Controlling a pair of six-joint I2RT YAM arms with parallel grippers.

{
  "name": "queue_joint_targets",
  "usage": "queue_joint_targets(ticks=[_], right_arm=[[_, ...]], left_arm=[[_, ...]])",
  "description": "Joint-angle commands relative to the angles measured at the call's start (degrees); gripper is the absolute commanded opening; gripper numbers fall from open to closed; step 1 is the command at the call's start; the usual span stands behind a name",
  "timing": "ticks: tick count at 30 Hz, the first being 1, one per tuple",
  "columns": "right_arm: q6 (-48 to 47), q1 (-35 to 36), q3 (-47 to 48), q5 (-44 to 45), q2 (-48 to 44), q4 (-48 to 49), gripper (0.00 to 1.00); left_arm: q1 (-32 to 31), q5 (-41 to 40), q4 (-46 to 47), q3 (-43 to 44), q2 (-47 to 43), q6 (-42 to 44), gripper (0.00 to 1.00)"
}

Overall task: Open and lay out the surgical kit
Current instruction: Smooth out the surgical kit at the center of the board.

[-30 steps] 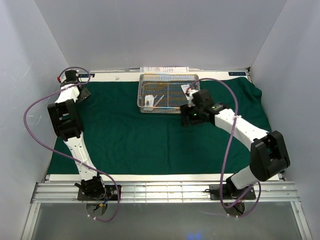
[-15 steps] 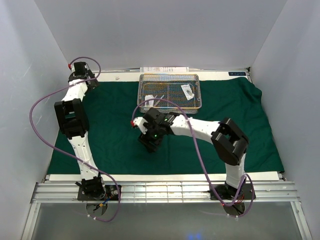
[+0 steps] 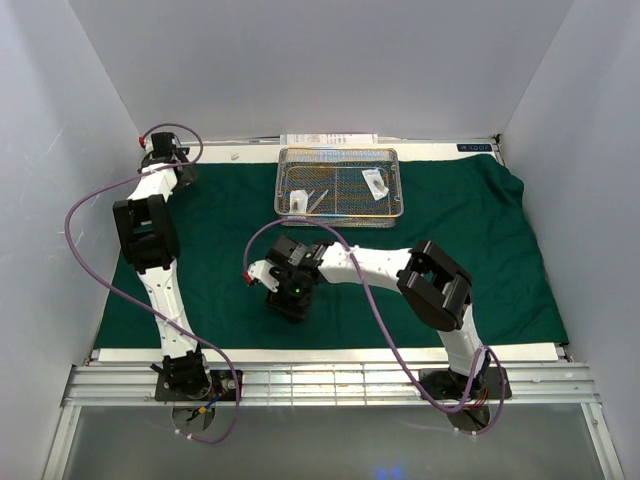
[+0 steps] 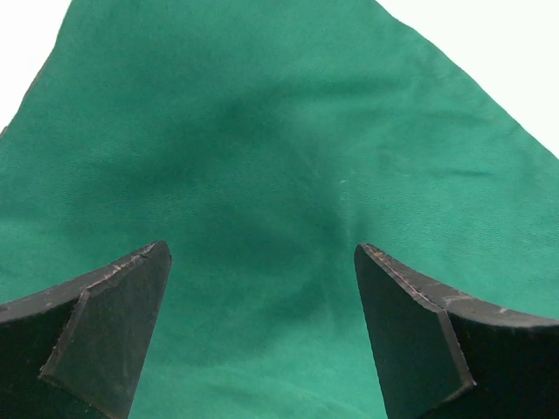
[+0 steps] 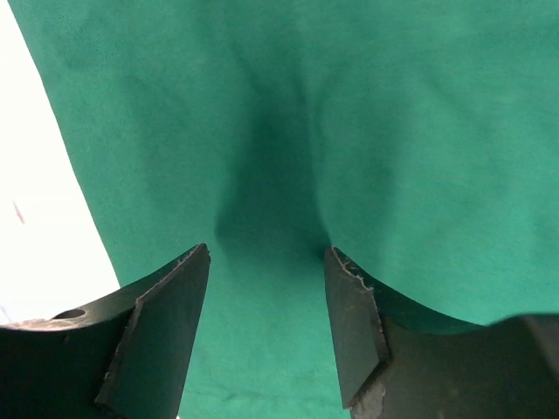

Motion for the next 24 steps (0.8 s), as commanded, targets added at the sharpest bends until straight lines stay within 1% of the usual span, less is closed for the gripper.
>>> queue_joint_targets(ticks=[1, 7, 8, 9, 10, 11, 12, 14, 16, 17, 19, 20, 22, 24], right_arm=[[-1.89, 1.95, 1.80, 1.77, 1.85, -1.20, 0.61], [-2.77, 3.97, 1.54, 5.82, 3.78, -1.11, 0.60], [-2.86, 4.23, 1.36, 7.13, 4.05, -0.93, 0.59], [-3.21, 4.93, 1.18, 7.66, 4.31, -1.02, 0.56], [-3.30, 5.20, 1.10, 8.28, 4.92, -1.19, 0.56], [-3.30, 5.64, 0.66, 8.72, 5.19, -0.93, 0.52], [-3.30, 6.34, 0.39, 9.94, 5.63, -0.93, 0.51], [-3.30, 7.04, -0.39, 11.27, 6.16, -0.58, 0.44], [-3.22, 7.75, -0.92, 11.62, 6.77, -0.49, 0.40], [-3.13, 8.01, -1.71, 11.80, 6.77, 0.03, 0.35], [-3.04, 8.19, -2.33, 11.89, 6.69, 0.39, 0.29], [-3.04, 8.19, -2.51, 12.06, 6.69, 0.56, 0.21], [-3.04, 8.19, -2.86, 12.41, 6.77, 0.91, 0.15], [-3.04, 8.28, -3.04, 12.33, 7.04, 1.18, 0.13]], left_arm=[[0.29, -2.05, 1.21, -0.18, 0.10, 0.50, 0.98], [0.20, -3.02, 1.12, -0.62, 1.60, -0.20, 0.98], [0.20, -3.11, 1.12, -0.71, 1.68, -0.46, 0.98], [0.20, -3.46, 1.21, -0.88, 1.86, -0.55, 0.98], [0.20, -3.89, 1.12, -1.06, 1.86, -0.64, 0.98], [0.20, -4.25, 1.12, -1.24, 2.03, -0.64, 0.98], [0.20, -4.86, 1.21, -1.24, 2.21, -0.47, 0.98], [0.29, -5.74, 1.21, -1.24, 2.56, -0.38, 0.98], [0.37, -7.23, 0.95, -1.24, 3.09, -0.55, 0.98], [0.55, -7.76, 0.42, -1.06, 3.26, -0.81, 0.98], [0.81, -9.60, -0.19, -1.06, 3.53, -1.43, 0.98], [1.07, -10.05, -0.72, -1.06, 3.88, -1.61, 0.98], [1.87, -10.75, -1.25, -1.15, 4.06, -2.22, 0.98], [2.65, -11.28, -1.78, -1.33, 4.32, -2.49, 0.98]])
